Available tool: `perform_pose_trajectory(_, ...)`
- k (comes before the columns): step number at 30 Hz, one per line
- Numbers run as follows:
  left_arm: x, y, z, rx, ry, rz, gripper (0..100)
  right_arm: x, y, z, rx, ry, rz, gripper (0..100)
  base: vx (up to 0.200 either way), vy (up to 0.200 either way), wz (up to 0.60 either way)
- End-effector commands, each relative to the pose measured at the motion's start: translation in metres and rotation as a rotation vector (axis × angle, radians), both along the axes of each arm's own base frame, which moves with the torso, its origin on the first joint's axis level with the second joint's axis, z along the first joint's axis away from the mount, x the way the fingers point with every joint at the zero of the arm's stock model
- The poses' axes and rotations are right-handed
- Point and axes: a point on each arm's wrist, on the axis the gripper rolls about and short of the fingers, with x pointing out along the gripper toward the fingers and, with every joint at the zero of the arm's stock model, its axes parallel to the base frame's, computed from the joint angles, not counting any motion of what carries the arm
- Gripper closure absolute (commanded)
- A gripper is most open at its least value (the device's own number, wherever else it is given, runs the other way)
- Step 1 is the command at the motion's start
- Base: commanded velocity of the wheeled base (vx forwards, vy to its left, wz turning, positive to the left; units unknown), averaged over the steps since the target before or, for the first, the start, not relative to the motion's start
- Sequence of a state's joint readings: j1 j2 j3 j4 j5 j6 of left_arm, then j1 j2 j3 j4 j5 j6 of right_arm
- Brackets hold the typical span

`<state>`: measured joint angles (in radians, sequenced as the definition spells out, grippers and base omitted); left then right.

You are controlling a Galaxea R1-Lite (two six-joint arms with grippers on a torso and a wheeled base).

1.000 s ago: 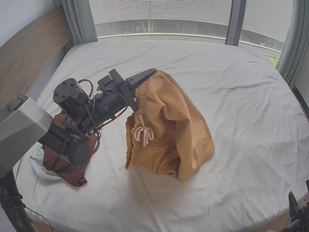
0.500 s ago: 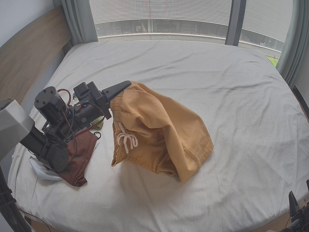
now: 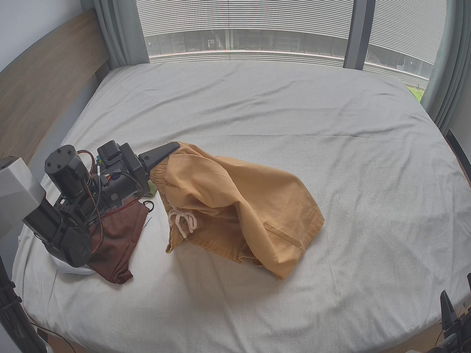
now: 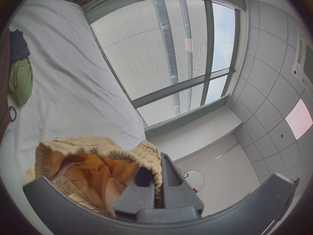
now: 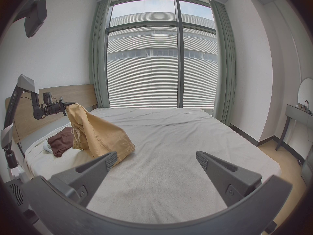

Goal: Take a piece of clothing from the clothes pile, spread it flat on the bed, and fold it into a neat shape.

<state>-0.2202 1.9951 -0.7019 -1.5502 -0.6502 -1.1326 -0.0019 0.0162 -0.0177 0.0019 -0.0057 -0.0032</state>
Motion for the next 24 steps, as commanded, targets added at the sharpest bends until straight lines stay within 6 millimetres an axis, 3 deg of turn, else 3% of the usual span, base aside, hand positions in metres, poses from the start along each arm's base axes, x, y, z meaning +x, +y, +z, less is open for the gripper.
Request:
perform_pose_trajectory(1, 0.0, 0.0, -0.006, 0.006, 0.018, 0.004, 100, 0.0, 0.0, -0.005, 0.002, -0.002, -0.002, 0, 0.0, 0.0, 0.0)
perform_pose_trajectory(24, 0.007, -0.006, -0.024, 0.071, 0.003, 0.021, 100, 0.0, 0.0, -0.005, 0.015, -0.002, 0.0, 0, 0.0, 0.0, 0.0)
